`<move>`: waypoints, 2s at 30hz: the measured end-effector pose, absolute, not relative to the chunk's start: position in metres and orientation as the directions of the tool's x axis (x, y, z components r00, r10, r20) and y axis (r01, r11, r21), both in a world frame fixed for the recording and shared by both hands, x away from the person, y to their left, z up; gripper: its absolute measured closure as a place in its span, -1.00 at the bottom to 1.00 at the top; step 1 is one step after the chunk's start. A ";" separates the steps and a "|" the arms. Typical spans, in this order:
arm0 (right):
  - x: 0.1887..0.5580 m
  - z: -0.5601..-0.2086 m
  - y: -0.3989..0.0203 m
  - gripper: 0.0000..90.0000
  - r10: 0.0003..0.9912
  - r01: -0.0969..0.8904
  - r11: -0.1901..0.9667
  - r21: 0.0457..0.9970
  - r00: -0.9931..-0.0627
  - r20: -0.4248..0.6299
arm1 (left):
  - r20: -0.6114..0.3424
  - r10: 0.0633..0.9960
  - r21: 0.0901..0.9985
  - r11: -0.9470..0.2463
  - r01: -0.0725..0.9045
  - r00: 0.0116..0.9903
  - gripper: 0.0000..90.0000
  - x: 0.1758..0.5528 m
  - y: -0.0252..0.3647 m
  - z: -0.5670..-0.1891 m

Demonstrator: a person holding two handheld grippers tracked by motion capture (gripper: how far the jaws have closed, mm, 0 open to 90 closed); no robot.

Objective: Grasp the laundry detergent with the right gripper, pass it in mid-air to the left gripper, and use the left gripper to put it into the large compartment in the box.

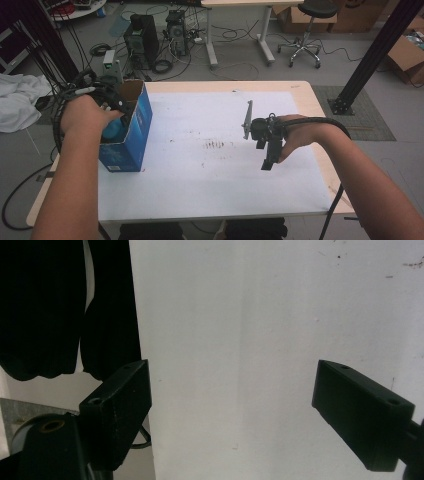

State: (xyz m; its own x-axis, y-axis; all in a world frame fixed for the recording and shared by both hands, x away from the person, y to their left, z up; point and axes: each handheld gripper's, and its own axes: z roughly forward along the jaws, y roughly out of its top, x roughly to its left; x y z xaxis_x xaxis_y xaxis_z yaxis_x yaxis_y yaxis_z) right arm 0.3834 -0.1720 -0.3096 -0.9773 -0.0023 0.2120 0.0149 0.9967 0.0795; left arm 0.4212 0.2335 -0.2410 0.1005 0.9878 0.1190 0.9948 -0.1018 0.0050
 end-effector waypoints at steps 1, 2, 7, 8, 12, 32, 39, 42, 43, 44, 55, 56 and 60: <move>0.383 -0.310 -0.172 -0.65 -0.001 0.016 0.997 0.079 -0.977 0.212 | 0.120 0.988 0.004 -0.103 0.995 0.101 -0.54 0.421 0.232 -0.240; 0.383 -0.310 -0.172 -0.65 -0.002 0.015 0.997 0.078 -0.977 0.213 | 0.122 0.987 0.002 -0.108 0.994 0.107 -0.54 0.421 0.232 -0.238; 0.383 -0.309 -0.172 -0.65 0.003 0.020 0.997 0.080 -0.977 0.212 | 0.128 0.985 0.014 -0.123 0.992 0.120 -0.54 0.420 0.229 -0.230; 0.383 -0.309 -0.172 -0.65 0.003 0.021 0.997 0.081 -0.977 0.212 | 0.129 0.984 0.019 -0.129 0.991 0.126 -0.55 0.420 0.229 -0.228; 0.384 -0.309 -0.173 -0.65 0.004 0.022 0.996 0.083 -0.977 0.213 | 0.128 0.983 0.033 -0.136 0.990 0.131 -0.58 0.420 0.228 -0.219; 0.384 -0.309 -0.172 -0.65 0.009 0.029 0.996 0.087 -0.976 0.219 | 0.134 0.965 0.061 -0.236 0.970 0.226 -0.81 0.410 0.214 -0.187; 0.383 -0.309 -0.173 -0.66 0.017 0.037 0.995 0.089 -0.976 0.216 | 0.119 0.956 0.076 -0.280 0.957 0.270 -0.87 0.406 0.206 -0.183; 0.383 -0.308 -0.173 -0.66 0.018 0.039 0.995 0.091 -0.976 0.217 | 0.112 0.951 0.069 -0.298 0.952 0.289 -0.91 0.406 0.202 -0.181; 0.382 -0.308 -0.173 -0.66 0.019 0.039 0.995 0.092 -0.976 0.216 | 0.112 0.948 0.067 -0.307 0.949 0.298 -0.93 0.406 0.201 -0.180; 0.382 -0.308 -0.173 -0.66 0.019 0.040 0.995 0.094 -0.976 0.217 | 0.109 0.945 0.063 -0.316 0.947 0.308 -0.96 0.405 0.199 -0.180; 0.383 -0.305 -0.176 -0.66 0.029 0.050 0.994 0.094 -0.976 0.216 | 0.073 0.860 0.081 -0.509 0.857 0.504 -1.00 0.400 0.167 -0.166; 0.383 -0.304 -0.176 -0.66 0.033 0.054 0.994 0.094 -0.976 0.215 | 0.069 0.849 0.079 -0.528 0.845 0.524 -1.00 0.399 0.164 -0.165; 0.382 -0.301 -0.178 -0.66 0.038 0.059 0.994 0.095 -0.976 0.213 | 0.055 0.789 0.063 -0.615 0.786 0.612 -1.00 0.393 0.144 -0.164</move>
State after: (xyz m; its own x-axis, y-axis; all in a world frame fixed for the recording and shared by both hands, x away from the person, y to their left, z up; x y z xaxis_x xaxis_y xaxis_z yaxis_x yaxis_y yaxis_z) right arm 0.3817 -0.1780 -0.3015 -0.9764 0.0380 0.2128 0.0595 0.9937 0.0954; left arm 0.3931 0.1437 -0.1637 0.6123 0.7887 0.0553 0.7862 -0.6148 0.0626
